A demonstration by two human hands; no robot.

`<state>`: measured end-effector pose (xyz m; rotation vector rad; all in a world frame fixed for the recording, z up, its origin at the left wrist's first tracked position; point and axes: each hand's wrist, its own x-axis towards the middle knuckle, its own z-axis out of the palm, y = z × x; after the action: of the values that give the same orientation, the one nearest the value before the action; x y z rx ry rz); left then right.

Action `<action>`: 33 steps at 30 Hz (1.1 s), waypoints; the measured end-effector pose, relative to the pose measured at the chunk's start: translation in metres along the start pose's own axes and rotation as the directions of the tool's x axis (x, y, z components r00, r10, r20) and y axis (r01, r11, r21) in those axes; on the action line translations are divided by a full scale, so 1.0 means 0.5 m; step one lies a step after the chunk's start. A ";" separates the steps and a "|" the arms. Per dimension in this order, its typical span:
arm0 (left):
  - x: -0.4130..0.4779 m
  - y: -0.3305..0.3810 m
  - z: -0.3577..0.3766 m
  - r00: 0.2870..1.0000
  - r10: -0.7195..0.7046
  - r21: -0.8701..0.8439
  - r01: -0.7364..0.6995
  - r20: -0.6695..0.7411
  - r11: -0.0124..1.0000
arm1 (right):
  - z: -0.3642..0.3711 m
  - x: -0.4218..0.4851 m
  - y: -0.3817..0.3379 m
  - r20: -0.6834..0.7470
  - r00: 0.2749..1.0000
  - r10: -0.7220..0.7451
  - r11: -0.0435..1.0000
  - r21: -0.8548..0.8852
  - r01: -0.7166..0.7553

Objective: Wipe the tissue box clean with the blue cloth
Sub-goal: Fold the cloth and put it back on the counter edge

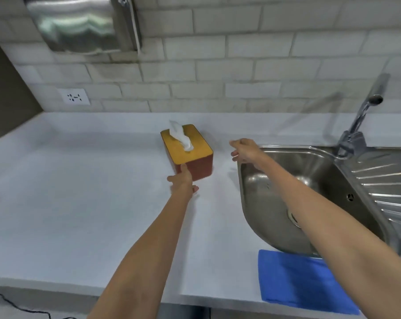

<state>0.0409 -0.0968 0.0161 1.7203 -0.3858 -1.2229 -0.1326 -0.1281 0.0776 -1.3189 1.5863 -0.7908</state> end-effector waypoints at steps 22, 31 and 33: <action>0.329 0.210 -0.065 0.760 -0.101 0.401 -0.220 0.642 0.889 | 0.059 0.272 -0.033 -0.160 0.976 0.145 0.985 0.112 -0.128; 0.394 0.287 0.077 0.908 0.115 0.169 -0.198 0.403 0.966 | 0.048 0.321 -0.001 -0.197 0.965 0.173 0.981 0.117 -0.152; 0.398 0.299 0.095 0.913 0.123 0.169 -0.202 0.390 0.965 | 0.052 0.333 -0.002 -0.224 0.961 0.161 0.983 0.128 -0.135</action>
<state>0.1280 -0.3346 0.0278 1.5795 -0.8988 -1.4285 -0.1128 -0.2884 0.0289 -1.0432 1.7753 -0.9538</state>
